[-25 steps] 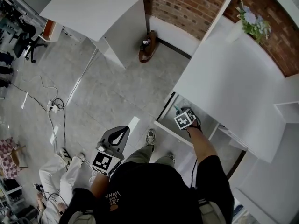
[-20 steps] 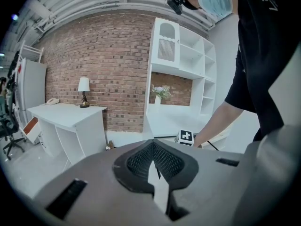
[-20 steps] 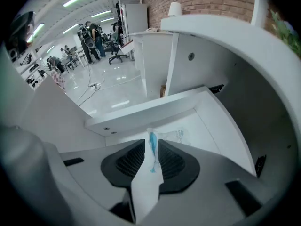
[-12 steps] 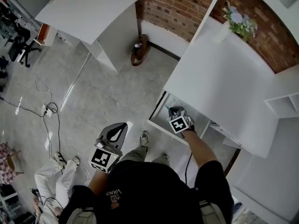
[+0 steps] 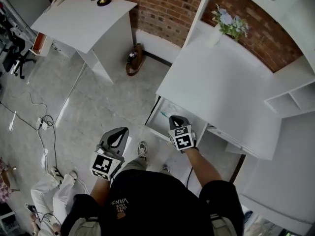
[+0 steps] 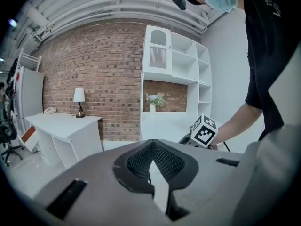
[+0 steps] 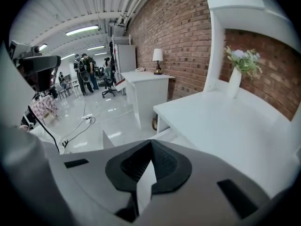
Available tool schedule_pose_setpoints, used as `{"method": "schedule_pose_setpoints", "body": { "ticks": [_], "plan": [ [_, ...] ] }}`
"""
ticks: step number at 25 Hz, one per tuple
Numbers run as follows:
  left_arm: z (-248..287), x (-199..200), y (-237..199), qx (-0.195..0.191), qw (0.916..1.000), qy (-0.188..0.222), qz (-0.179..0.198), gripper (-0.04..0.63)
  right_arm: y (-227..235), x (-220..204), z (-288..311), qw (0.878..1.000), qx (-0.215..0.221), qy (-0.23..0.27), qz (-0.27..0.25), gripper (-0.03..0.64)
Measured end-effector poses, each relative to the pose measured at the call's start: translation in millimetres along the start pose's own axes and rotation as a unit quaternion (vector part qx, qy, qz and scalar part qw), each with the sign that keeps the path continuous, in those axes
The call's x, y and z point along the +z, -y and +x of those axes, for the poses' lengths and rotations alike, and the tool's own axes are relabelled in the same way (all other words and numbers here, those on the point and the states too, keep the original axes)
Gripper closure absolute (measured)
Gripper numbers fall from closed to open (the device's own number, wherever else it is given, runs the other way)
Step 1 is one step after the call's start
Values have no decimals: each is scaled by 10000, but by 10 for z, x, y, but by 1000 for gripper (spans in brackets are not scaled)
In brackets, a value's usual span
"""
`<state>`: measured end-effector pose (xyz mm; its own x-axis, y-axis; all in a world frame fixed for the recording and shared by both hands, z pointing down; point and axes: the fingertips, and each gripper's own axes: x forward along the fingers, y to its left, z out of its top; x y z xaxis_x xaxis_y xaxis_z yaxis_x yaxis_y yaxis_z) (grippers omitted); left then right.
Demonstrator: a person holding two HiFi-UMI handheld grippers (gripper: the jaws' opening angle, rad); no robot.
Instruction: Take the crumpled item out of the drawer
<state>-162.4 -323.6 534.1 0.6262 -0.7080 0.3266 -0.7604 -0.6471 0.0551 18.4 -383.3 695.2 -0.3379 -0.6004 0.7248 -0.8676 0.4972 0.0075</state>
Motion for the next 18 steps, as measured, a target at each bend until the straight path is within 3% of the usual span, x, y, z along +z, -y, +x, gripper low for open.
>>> {"method": "schedule_pose_setpoints", "body": {
  "ticks": [11, 18],
  "plan": [
    [-126, 269, 425, 128, 9993, 330, 103, 589, -54, 145, -1151, 9943, -451, 966, -16, 617],
    [-239, 544, 799, 172, 9976, 616, 258, 589, -14, 214, -1978, 9844, -315, 1640, 560, 617]
  ]
}}
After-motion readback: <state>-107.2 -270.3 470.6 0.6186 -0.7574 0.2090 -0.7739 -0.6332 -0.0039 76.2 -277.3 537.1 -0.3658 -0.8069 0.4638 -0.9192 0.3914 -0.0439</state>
